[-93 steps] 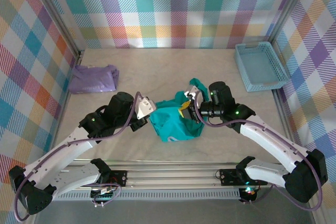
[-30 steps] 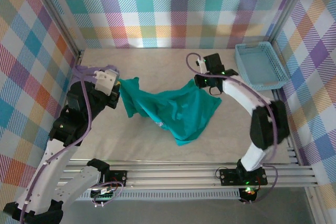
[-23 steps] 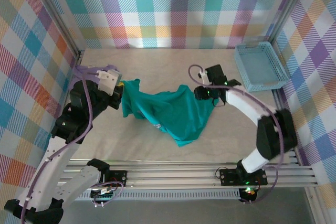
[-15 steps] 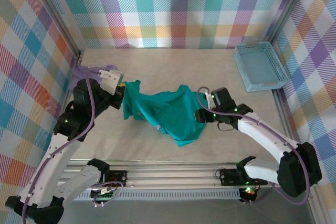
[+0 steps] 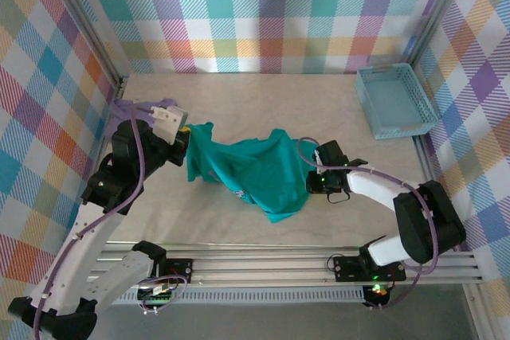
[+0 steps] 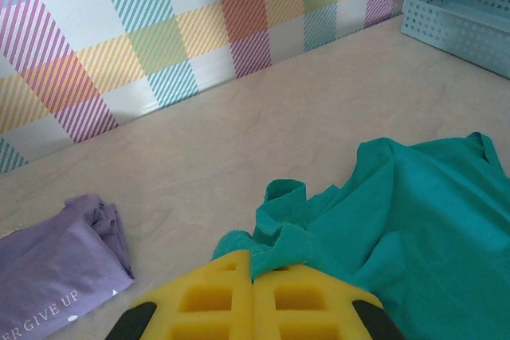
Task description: Fold the inside-out t-shirt
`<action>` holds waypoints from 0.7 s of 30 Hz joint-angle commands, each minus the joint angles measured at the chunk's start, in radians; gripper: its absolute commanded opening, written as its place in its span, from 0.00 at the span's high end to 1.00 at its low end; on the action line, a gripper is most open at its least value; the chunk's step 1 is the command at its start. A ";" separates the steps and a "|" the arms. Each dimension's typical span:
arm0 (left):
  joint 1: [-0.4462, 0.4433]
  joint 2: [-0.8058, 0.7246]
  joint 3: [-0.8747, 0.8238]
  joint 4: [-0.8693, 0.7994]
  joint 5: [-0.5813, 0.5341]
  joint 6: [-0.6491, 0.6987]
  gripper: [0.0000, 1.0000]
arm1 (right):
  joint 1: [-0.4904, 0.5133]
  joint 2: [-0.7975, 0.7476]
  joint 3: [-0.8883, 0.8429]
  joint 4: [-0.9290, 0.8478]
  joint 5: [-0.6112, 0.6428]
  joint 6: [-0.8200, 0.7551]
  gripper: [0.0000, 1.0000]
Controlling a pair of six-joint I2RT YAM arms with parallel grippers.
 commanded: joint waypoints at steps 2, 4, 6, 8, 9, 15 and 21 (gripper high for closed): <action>0.010 -0.018 -0.016 0.034 -0.060 -0.030 1.00 | -0.046 -0.064 0.020 0.056 -0.012 -0.035 0.97; 0.014 -0.022 -0.015 0.046 -0.085 -0.041 1.00 | -0.061 -0.159 0.027 0.044 -0.012 -0.074 1.00; 0.028 -0.024 -0.010 0.062 -0.105 -0.057 1.00 | -0.078 -0.273 0.039 0.041 -0.034 -0.124 1.00; 0.059 -0.028 0.001 0.091 -0.113 -0.093 1.00 | -0.104 -0.389 0.065 0.067 -0.090 -0.174 1.00; 0.078 -0.028 0.009 0.107 -0.115 -0.112 1.00 | -0.121 -0.425 0.085 0.082 -0.122 -0.188 1.00; 0.201 -0.034 0.092 0.173 -0.108 -0.223 1.00 | -0.264 -0.466 0.314 0.094 -0.377 -0.209 1.00; 0.240 -0.042 0.129 0.158 -0.145 -0.197 1.00 | -0.328 -0.423 0.493 0.029 -0.460 -0.222 1.00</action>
